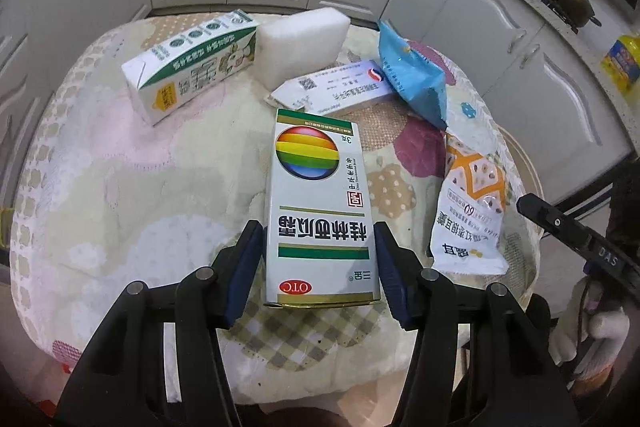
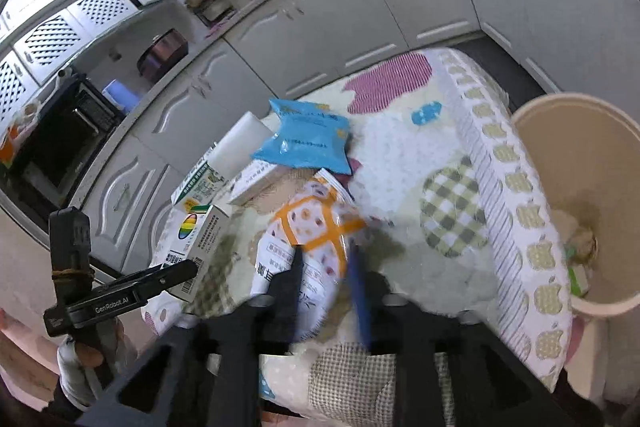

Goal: Collect trash
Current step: 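Carry the medicine box and snack wrapper with both tools over the beige bin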

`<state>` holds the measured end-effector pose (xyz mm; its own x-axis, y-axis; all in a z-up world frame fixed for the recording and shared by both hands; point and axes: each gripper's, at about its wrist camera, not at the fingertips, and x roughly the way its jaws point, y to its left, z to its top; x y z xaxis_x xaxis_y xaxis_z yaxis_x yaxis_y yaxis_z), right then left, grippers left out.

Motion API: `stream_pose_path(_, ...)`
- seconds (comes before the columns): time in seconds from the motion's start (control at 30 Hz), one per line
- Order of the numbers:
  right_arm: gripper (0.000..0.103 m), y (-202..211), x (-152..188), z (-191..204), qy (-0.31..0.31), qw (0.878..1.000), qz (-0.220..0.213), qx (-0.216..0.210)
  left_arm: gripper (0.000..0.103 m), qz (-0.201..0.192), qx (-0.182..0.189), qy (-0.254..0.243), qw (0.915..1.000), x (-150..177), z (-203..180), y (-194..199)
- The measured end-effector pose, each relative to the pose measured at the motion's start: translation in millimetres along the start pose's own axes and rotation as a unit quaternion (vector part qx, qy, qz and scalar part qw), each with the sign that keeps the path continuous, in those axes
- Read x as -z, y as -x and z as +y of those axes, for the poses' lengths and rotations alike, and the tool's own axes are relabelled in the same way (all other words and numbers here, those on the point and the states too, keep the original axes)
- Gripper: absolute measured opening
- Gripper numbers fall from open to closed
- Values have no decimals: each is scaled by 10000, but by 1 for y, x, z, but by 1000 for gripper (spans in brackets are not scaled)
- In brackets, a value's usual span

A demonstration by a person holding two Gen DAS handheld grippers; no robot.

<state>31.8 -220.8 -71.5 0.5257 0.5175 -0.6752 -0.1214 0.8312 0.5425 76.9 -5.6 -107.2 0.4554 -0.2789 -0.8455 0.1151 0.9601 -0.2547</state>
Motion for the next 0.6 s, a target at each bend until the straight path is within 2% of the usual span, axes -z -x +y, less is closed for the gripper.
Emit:
stream_pose_path(0.13,43,-12,-2,3,17,9996,208,185,54,16,39,35,10000,3,3,0)
stream_pose_path(0.3,43,-41,-7,-3,-243,9989,350,194,54,14,22,-45,10000,1,-2,-3)
stream_pose_path(0.33,39,-45,-8,-4,-296,9987,384,170,54,24,15,-52,10000,1,-2,-4)
stream_pose_path(0.37,27,-49,-7,-6,-318,9986,408,108,54,36,13,-53,10000,1,-2,-5)
stream_pose_path(0.4,19,-52,-6,-4,-285,9987,429,-2,54,56,19,-48,10000,1,-1,-7)
stream_pose_path(0.6,12,-32,-5,22,368,9990,163,188,54,-44,120,-129,9998,0,-8,5)
